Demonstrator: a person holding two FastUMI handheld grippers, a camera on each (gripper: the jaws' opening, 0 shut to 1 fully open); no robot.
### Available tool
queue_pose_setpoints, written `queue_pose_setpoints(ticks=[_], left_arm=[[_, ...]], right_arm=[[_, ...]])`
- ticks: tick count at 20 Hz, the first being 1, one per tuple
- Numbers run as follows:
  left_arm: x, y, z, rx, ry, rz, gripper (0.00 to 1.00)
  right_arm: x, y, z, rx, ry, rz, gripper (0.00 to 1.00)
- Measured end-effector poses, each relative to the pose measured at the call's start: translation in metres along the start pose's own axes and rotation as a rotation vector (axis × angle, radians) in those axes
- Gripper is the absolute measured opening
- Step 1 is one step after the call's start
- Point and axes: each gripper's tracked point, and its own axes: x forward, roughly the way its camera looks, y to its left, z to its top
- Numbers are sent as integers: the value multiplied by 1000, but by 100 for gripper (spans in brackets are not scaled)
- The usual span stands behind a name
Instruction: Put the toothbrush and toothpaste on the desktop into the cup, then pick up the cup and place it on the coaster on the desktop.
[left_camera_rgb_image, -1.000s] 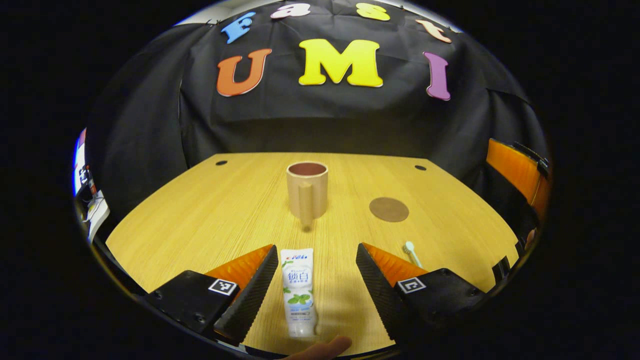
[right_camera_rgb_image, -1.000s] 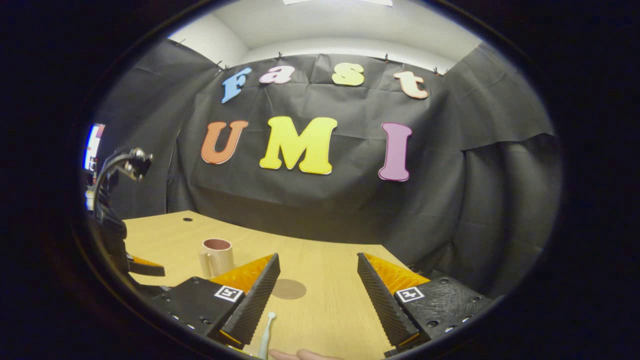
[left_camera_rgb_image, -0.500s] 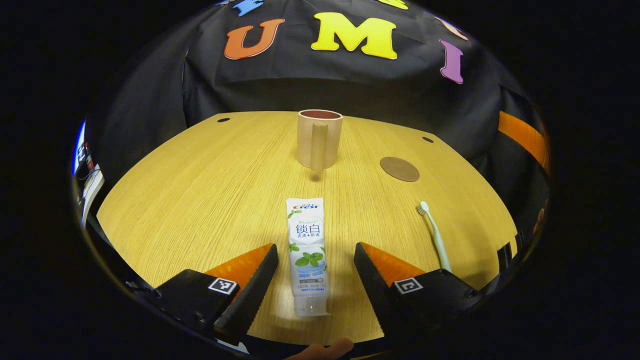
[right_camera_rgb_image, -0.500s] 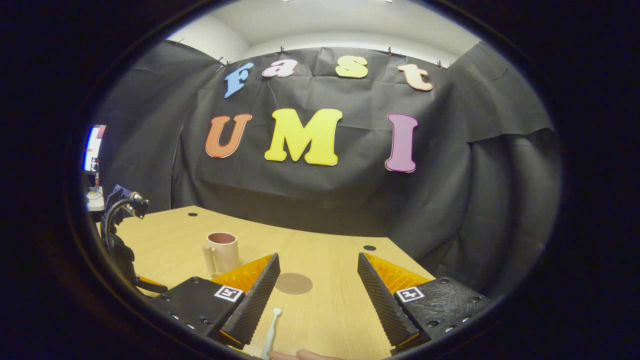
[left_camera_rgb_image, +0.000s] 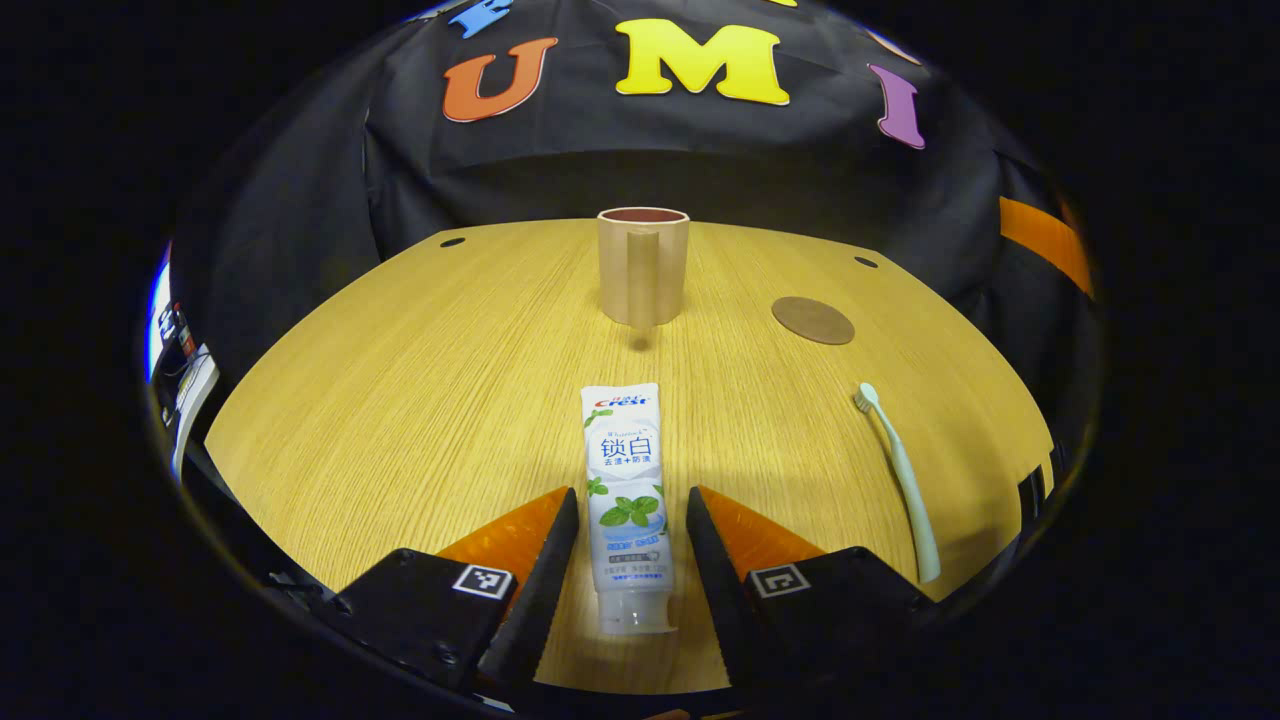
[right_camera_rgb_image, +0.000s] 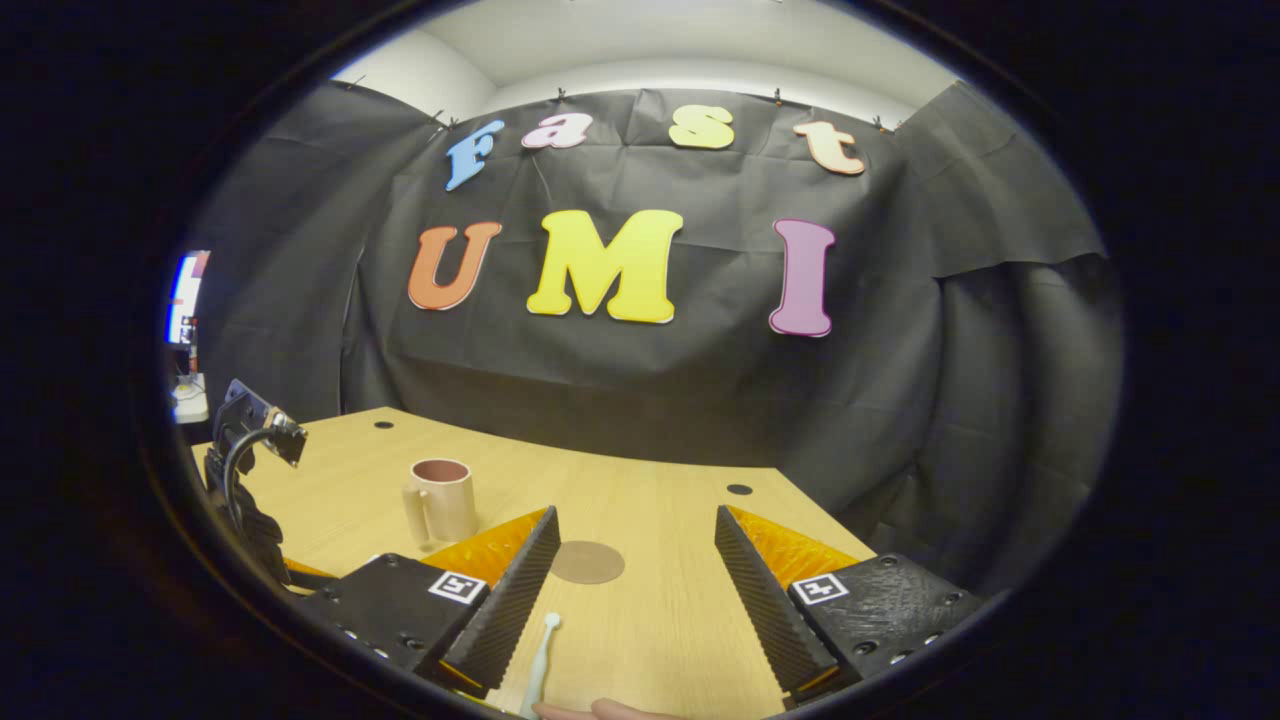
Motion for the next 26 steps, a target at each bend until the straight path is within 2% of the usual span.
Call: queue_pose_setpoints(ticks=[2,4,5,6,7,9,11,14,15,21,23,25,26], left_arm=[[1,4,1,3,-7,3,58],[0,6,-1,-7,-4,-11,48],[0,6,0,-3,-3,-15,47],[0,7,-1,0,-2,-16,52],[0,7,0,-2,-6,-15,45],[0,8,2,-20,-12,-16,43],[-2,7,7,-29,-34,-23,42],[-6,11,21,-49,-98,-3,42],[-8,12,28,-55,-123,9,42],[-20,17,43,-58,-195,43,42],[-19,18,42,-58,-192,42,42],[-20,21,42,-48,-192,50,42],[-20,23,42,-45,-194,58,42]], right_arm=[[2,4,-8,0,30,10,95],[2,11,-17,3,67,30,94],[4,14,-22,5,86,40,94],[5,15,-26,5,98,43,93],[6,15,-27,1,105,39,94],[8,16,-32,-7,114,34,96],[9,24,-44,-2,140,49,93],[11,47,-80,-20,246,128,93],[12,48,-91,-14,285,139,97],[18,52,-139,122,521,102,89],[17,54,-148,139,565,103,87],[18,56,-154,120,580,101,78],[20,57,-156,113,585,101,76]])
